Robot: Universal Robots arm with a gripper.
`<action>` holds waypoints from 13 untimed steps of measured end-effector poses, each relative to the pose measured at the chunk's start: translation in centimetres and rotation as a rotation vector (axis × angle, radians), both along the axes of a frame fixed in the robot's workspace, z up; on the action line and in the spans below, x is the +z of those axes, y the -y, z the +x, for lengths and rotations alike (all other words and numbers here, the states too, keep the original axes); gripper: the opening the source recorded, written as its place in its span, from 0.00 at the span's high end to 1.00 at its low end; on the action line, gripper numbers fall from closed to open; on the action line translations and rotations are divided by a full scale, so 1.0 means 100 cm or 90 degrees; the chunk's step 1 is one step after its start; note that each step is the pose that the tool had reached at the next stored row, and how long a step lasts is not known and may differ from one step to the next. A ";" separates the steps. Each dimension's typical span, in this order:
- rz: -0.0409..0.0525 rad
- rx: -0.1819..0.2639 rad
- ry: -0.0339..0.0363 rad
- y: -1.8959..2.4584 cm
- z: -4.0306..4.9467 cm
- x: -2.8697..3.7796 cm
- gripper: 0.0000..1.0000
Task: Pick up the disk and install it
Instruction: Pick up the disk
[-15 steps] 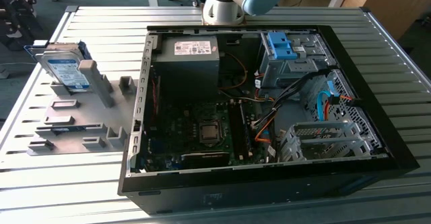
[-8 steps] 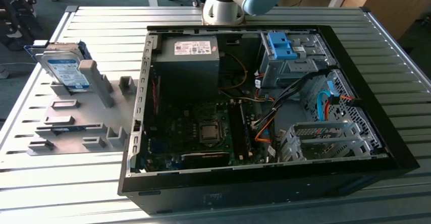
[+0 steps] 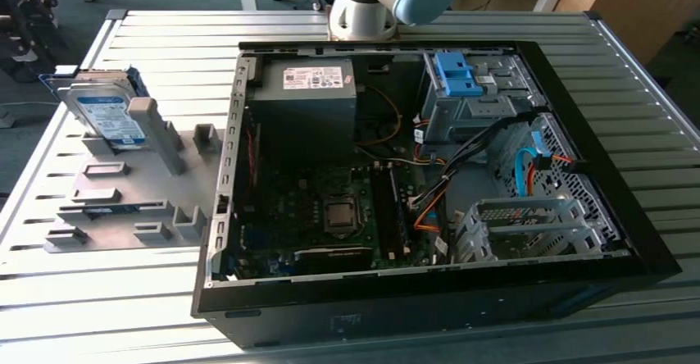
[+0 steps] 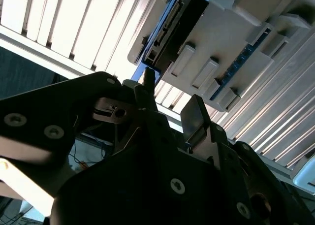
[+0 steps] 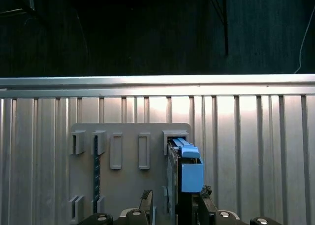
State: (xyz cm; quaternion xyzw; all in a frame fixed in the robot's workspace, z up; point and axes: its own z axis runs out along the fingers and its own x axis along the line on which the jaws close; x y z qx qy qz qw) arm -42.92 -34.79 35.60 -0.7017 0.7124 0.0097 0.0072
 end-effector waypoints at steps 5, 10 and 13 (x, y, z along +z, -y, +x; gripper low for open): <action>-0.0001 0.003 0.0000 0.0000 0.0000 0.0000 0.51; -0.0001 0.003 0.0000 0.0000 0.0000 0.0000 0.51; -0.0001 0.003 0.0000 0.0000 0.0000 0.0000 0.51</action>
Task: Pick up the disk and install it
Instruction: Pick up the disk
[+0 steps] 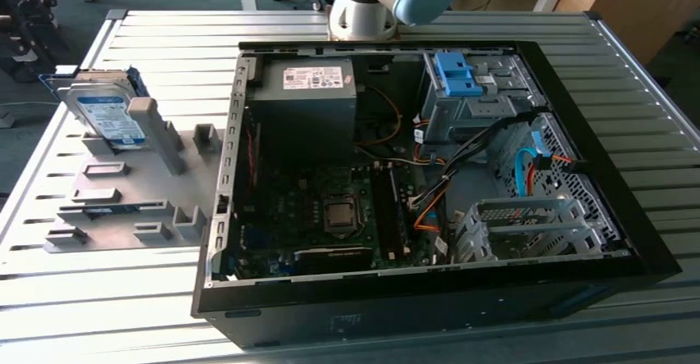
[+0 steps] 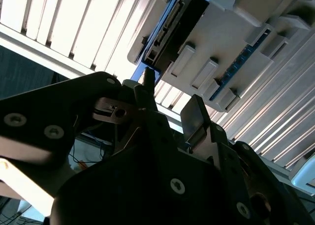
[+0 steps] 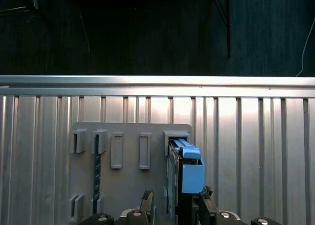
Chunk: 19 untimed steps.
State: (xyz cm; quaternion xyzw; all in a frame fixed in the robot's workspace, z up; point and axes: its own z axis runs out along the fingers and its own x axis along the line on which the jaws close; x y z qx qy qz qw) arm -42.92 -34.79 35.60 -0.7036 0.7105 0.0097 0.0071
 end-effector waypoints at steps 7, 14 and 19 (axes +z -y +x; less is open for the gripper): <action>0.0000 0.026 0.0000 0.0000 -0.0011 -0.0019 0.51; 0.0000 0.026 0.0000 -0.0041 -0.0066 -0.0048 0.51; -0.0003 0.026 -0.0002 -0.0067 -0.0075 -0.0122 0.51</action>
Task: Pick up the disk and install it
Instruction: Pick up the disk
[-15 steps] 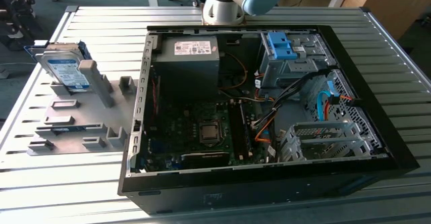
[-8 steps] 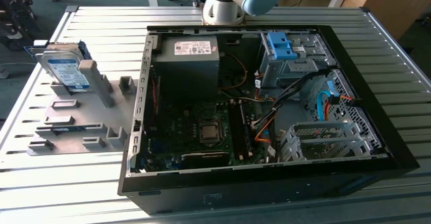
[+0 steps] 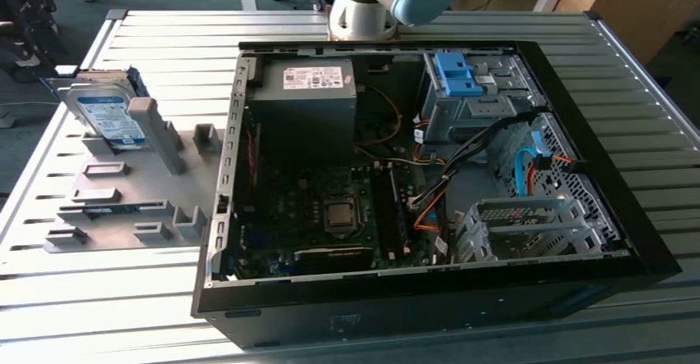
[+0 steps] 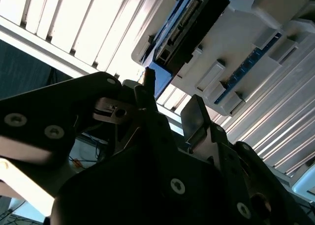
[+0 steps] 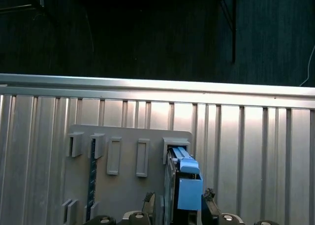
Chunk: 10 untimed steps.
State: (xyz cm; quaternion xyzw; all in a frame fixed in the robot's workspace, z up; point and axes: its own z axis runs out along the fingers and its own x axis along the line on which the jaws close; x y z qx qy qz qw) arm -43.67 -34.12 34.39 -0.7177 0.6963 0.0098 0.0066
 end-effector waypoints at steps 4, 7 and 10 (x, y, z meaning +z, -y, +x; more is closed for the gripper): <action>0.0000 -0.006 -0.0003 -0.0032 -0.0006 -0.0047 0.44; 0.0001 -0.018 -0.0002 -0.0055 -0.0018 -0.0080 0.44; 0.0000 -0.023 -0.0004 -0.0066 -0.0051 -0.0108 0.44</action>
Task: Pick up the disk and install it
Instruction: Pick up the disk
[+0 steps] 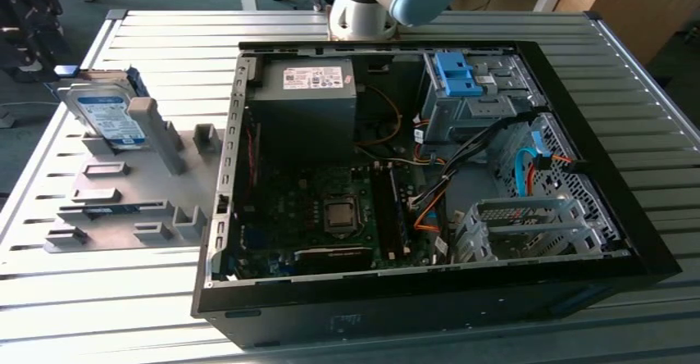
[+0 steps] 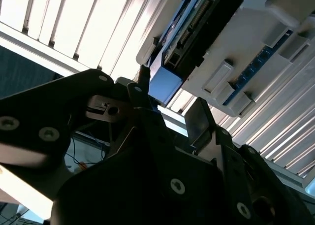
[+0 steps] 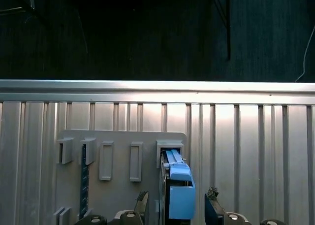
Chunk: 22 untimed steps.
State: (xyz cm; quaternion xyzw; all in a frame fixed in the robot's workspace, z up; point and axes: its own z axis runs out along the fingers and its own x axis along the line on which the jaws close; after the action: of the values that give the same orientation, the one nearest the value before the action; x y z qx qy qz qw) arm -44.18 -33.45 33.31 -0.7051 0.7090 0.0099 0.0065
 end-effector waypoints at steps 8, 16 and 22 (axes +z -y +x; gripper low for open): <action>-0.0014 -0.009 -0.0025 -0.0013 -0.0011 -0.0129 0.44; -0.0016 -0.012 -0.0044 -0.0013 -0.0010 -0.0213 0.44; -0.0015 -0.012 -0.0042 -0.0013 -0.0010 -0.0259 0.44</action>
State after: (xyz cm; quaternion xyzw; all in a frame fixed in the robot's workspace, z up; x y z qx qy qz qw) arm -44.28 -33.32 30.72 -0.6984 0.7156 0.0114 0.0034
